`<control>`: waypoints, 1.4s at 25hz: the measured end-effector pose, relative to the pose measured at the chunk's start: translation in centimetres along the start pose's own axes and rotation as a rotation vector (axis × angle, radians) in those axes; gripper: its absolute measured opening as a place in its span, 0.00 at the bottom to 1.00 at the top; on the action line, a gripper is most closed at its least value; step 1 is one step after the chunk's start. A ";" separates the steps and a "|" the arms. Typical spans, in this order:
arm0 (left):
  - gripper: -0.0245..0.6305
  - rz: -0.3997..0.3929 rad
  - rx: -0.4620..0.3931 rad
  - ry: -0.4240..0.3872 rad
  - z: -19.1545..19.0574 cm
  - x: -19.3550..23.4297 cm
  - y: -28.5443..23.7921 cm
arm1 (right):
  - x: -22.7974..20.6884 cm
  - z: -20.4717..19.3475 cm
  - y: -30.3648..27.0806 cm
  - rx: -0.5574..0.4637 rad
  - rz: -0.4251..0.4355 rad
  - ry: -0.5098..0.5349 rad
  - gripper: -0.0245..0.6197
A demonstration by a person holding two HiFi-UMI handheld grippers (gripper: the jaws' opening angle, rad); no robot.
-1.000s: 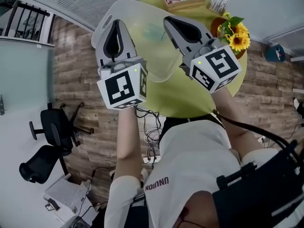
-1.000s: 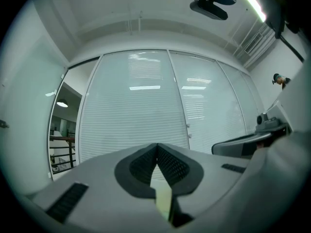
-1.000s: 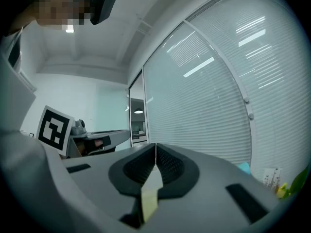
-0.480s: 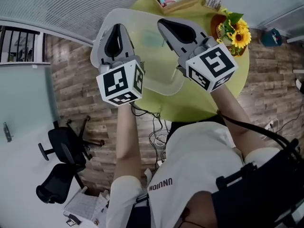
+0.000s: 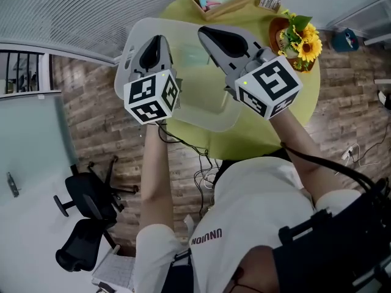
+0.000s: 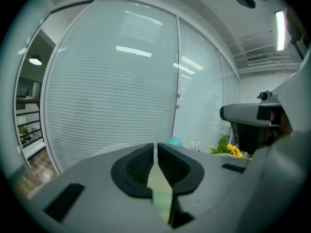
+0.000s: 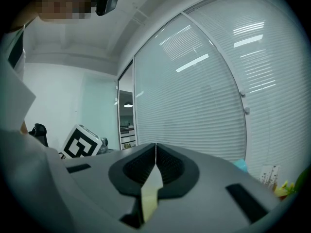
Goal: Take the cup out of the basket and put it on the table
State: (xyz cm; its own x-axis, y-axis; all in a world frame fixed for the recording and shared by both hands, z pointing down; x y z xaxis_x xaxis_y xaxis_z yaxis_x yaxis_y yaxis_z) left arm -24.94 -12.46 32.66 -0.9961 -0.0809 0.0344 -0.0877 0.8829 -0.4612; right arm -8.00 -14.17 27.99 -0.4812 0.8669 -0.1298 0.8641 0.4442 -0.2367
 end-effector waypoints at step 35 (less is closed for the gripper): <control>0.33 -0.278 0.552 -0.192 -7.8 1.6 -10.2 | -1.7 -1.4 -2.4 0.036 -0.003 -0.048 0.07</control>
State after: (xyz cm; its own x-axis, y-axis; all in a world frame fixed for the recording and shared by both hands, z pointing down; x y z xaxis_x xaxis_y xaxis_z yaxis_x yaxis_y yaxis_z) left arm -25.73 -17.97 44.37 -0.9132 -0.3991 0.0824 -0.2747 0.4534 -0.8479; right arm -9.05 -16.40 30.13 -0.4907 0.8537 -0.1745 0.8573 0.4373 -0.2716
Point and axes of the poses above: the fingertips, and each gripper's own axes: y backward along the fingers, x to its left, z out of its top, the point moved 7 cm from there along y, backward along the fingers, and after that the axes turned 12 degrees about x, right-handed, at the moved point
